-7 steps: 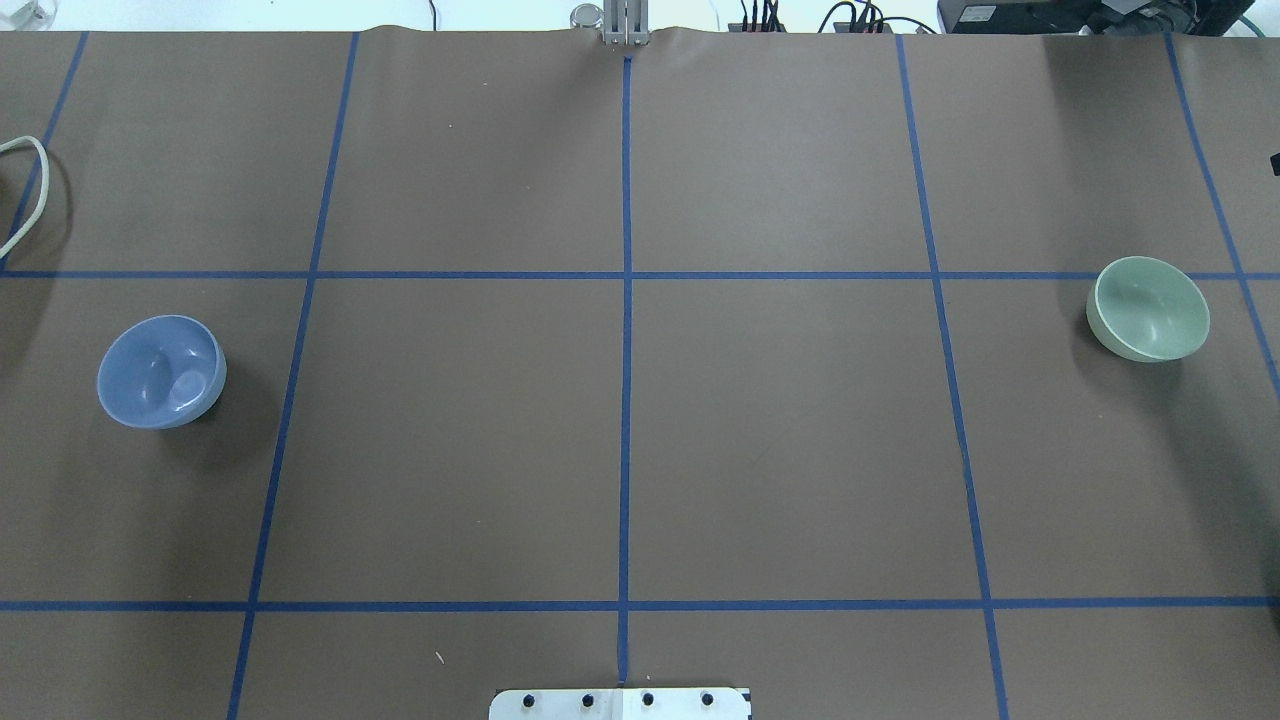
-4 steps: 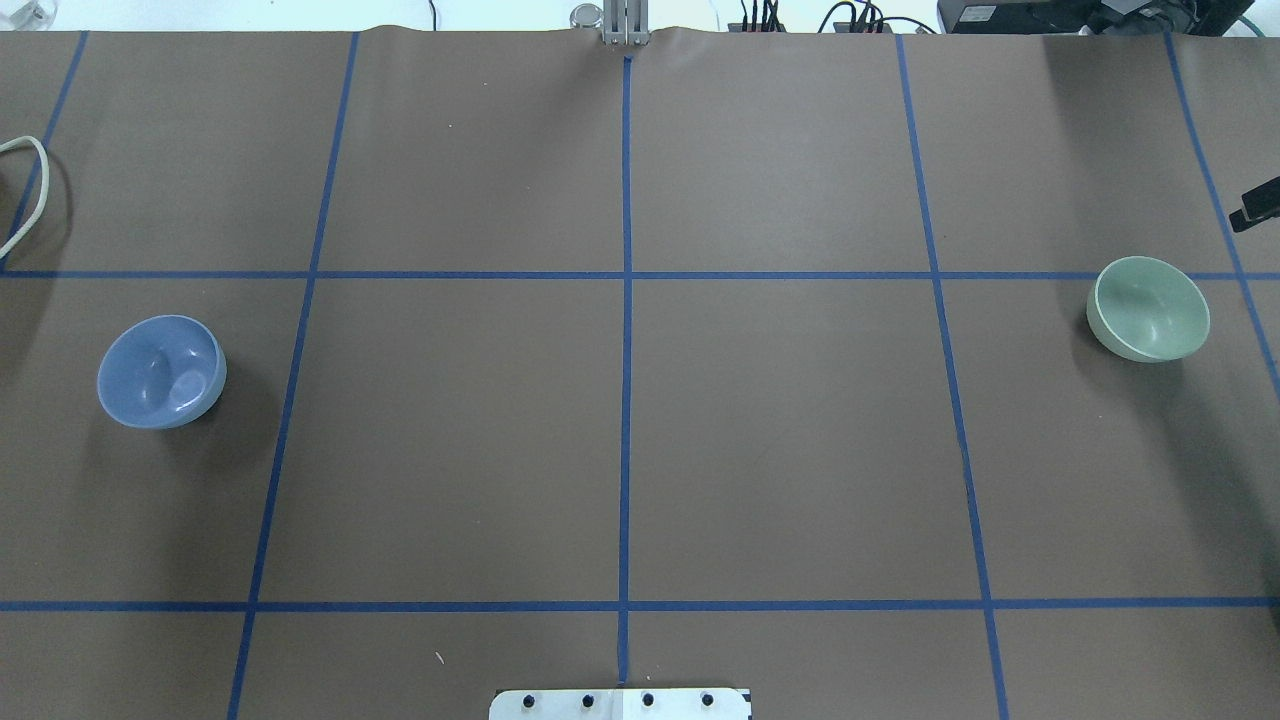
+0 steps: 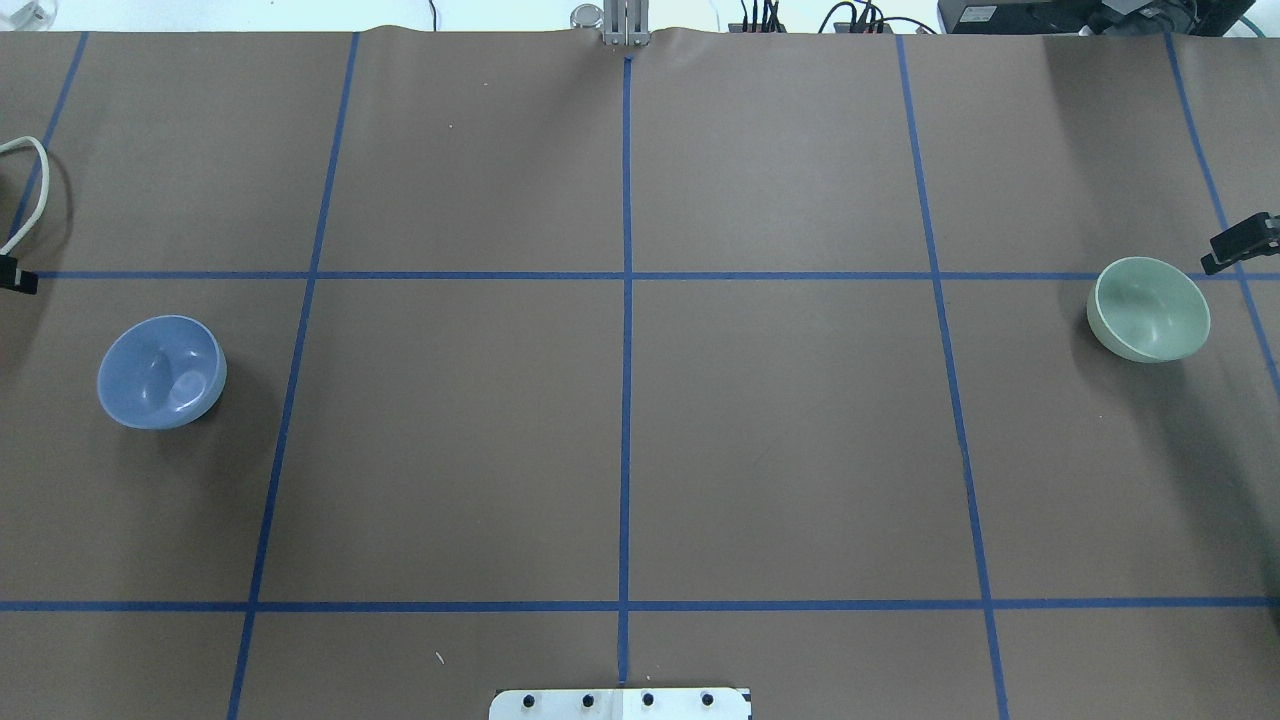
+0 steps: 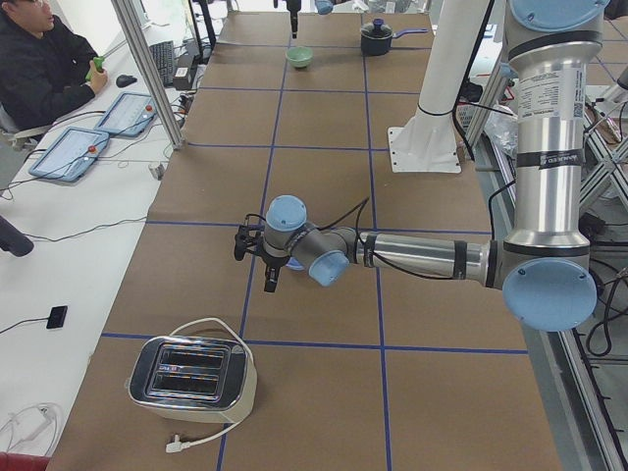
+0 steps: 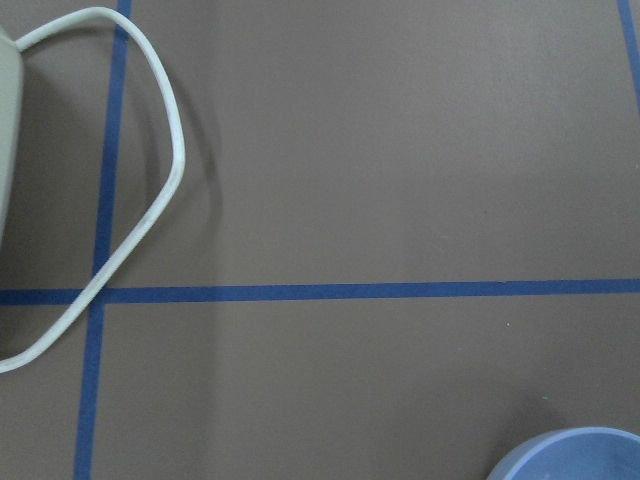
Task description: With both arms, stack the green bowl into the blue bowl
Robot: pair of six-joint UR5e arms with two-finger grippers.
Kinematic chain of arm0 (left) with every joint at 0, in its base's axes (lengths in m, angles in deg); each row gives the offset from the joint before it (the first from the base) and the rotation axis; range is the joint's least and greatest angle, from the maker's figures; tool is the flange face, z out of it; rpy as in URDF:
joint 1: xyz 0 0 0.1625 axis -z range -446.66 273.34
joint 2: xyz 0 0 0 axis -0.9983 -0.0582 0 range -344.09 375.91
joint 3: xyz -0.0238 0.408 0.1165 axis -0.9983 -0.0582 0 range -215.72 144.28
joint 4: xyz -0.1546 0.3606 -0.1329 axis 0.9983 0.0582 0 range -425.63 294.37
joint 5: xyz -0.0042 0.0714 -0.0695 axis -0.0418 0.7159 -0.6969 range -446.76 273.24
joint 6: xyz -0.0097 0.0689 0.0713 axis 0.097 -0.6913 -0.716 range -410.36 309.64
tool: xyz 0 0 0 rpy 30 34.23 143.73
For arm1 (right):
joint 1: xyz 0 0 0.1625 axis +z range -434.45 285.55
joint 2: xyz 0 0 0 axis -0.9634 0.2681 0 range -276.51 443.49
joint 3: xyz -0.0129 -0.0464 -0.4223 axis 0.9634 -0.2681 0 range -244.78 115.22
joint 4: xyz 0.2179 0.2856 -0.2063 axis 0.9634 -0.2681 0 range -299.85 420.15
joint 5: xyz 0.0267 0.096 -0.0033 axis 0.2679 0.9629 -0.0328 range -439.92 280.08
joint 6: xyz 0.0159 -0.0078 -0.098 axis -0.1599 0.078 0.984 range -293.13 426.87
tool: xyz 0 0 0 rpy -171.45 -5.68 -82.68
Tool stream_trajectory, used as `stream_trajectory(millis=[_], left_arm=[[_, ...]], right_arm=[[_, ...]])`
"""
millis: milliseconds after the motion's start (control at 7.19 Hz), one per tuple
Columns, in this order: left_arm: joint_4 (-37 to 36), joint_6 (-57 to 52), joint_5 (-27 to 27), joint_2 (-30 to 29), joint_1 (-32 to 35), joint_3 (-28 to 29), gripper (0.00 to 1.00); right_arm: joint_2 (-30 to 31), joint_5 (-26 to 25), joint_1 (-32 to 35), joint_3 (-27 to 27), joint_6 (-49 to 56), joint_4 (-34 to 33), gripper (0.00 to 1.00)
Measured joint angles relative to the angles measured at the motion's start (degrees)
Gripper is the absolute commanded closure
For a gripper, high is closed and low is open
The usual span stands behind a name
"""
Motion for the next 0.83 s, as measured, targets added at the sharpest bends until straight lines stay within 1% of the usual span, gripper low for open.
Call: stream_trajectory(millis=[278, 696, 835], left_arm=[[3.2, 4.3, 3.4, 0.1, -4.5, 0.4, 0.03], [8.6, 14.3, 10.8, -0.1, -14.8, 1.2, 0.03], [9.3, 15.6, 11.9, -0.2, -16.4, 1.5, 0.03]], right_arm=[[0.6, -0.1, -1.7, -0.2, -0.1, 0.0, 0.00], [0.2, -0.3, -2.8, -1.5, 0.0, 0.0, 0.00], [0.0, -0.3, -3.1, -1.9, 0.0, 0.0, 0.00]])
